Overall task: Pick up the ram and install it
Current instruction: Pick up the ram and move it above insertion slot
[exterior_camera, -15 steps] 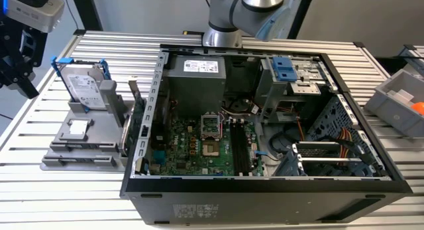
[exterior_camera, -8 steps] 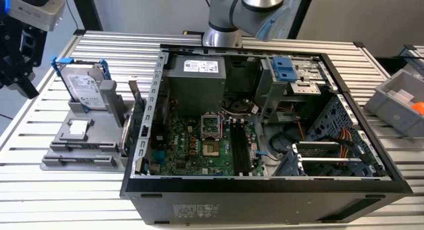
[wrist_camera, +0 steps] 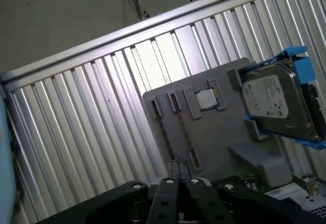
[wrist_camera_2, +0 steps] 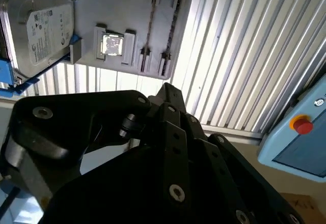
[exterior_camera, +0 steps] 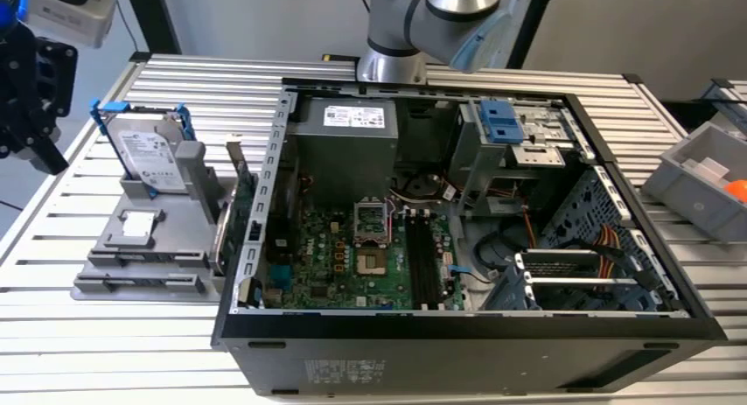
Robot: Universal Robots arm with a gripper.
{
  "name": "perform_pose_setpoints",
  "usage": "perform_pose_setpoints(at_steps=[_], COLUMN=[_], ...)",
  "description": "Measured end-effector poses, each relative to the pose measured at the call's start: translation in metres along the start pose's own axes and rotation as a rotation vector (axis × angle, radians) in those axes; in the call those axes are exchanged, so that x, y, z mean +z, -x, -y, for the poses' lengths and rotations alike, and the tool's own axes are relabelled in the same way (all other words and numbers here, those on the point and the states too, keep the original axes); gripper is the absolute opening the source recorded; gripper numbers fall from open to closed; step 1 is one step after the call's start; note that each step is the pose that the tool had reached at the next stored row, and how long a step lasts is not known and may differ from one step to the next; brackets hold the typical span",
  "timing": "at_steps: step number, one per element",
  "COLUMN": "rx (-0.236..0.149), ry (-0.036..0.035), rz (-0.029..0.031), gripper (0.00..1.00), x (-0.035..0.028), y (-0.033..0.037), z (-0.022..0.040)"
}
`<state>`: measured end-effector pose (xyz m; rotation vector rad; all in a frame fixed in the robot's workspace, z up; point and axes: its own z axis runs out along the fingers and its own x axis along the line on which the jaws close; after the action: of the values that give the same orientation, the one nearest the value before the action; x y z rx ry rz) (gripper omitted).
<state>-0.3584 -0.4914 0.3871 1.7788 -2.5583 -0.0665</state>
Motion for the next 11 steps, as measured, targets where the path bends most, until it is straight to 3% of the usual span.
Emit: perform_pose_setpoints(at_steps=[4, 7, 9, 11], rx=[-0.061, -0.103, -0.126, -0.144], ry=[0.0006, -0.001, -0.0034, -0.0039], rz=[-0.002, 0.0038, 0.015, 0.0329], gripper=[0.0, 0.0, 0.0, 0.0], x=[0.0002, 0.0002, 0.0003, 0.0003], y=[0.0, 0.0001, 0.0001, 0.0001], z=[0.0, -0.0001, 0.0, 0.0])
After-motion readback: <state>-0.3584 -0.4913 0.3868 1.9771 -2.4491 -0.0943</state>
